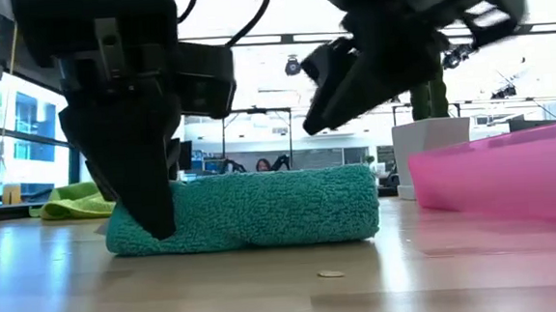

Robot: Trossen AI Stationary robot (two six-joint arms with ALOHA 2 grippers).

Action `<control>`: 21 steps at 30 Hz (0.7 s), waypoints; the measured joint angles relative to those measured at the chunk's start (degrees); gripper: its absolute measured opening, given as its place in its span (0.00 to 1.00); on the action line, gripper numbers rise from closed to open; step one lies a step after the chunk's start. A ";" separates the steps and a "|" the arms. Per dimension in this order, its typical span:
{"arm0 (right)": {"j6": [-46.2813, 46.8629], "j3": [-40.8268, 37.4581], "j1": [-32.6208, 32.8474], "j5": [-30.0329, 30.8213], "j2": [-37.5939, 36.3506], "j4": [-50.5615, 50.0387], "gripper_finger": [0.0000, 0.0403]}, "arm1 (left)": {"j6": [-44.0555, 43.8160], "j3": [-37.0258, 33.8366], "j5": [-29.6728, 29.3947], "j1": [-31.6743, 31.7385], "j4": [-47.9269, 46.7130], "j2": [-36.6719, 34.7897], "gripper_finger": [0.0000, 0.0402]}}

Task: Roll microfiber towels into tight, uniform cylinder then place into a basket
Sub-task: Roll the blue microfiber towel

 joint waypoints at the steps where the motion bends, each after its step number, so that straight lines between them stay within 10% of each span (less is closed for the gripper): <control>1: -1.46 0.00 1.29 2.25 0.12 -0.07 0.32 | -0.65 -0.02 0.25 0.16 0.06 0.01 0.04; 6: -3.03 0.00 6.36 9.90 2.13 3.06 0.32 | -2.18 -0.04 0.93 1.28 0.24 0.03 0.04; 21: -0.01 0.20 9.00 7.17 7.06 9.40 0.34 | -2.24 -0.26 5.59 4.17 1.35 0.23 0.04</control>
